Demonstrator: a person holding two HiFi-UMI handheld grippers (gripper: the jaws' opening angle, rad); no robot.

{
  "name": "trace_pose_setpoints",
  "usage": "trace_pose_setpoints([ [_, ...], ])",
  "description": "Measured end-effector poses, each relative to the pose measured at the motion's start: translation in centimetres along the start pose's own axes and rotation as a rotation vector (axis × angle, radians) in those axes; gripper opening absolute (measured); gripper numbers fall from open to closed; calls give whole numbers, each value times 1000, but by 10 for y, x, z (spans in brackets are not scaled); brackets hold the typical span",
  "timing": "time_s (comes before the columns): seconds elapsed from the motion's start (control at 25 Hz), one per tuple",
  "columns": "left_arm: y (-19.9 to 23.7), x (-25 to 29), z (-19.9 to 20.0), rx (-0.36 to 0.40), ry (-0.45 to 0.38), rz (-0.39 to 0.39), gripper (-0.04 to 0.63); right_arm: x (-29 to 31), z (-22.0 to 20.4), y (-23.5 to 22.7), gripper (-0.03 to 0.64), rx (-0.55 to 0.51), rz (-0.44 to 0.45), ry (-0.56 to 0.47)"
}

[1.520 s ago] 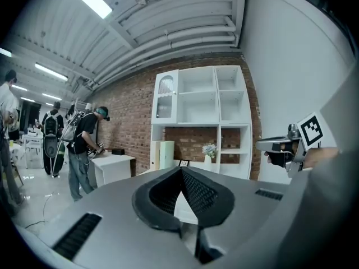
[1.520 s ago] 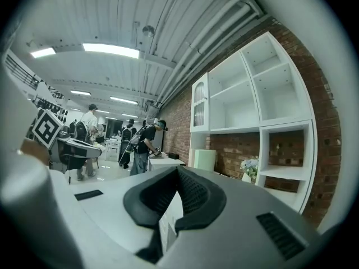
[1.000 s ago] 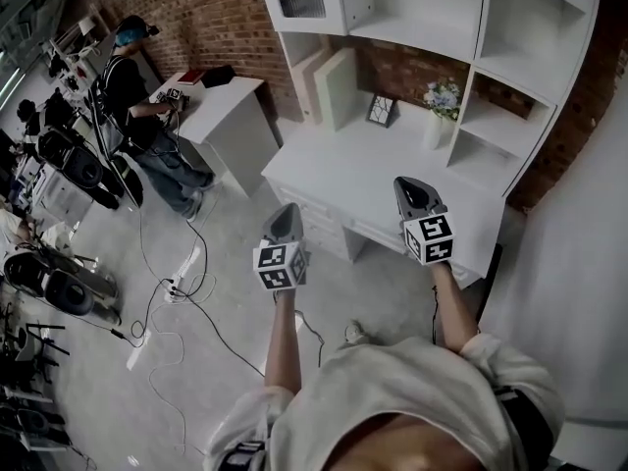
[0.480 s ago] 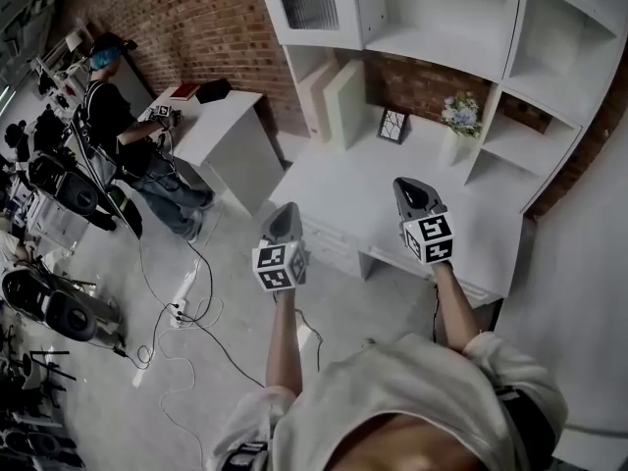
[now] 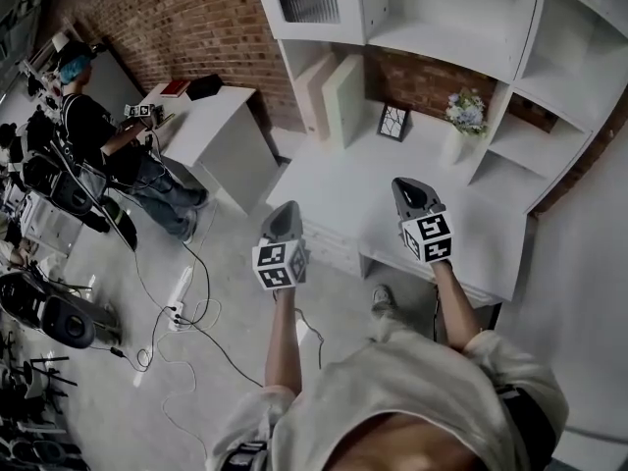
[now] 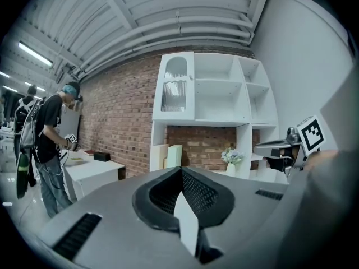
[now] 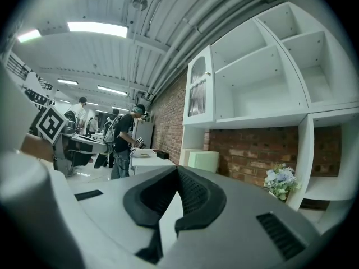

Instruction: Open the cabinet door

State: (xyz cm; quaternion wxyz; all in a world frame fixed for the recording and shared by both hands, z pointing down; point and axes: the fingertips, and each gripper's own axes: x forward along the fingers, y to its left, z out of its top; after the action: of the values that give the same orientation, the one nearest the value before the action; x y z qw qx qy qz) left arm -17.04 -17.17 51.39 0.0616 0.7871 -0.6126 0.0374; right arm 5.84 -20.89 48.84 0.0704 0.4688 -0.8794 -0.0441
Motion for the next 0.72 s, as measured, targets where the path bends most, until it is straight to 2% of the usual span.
trace_pose_setpoints([
  [0.2,10,30,-7,2,8,-1,26,31,-10,-11,14,3,10,7],
  [0.72,41,143,18,14,10,4,26,134,-1,-73,14,3,18,-16],
])
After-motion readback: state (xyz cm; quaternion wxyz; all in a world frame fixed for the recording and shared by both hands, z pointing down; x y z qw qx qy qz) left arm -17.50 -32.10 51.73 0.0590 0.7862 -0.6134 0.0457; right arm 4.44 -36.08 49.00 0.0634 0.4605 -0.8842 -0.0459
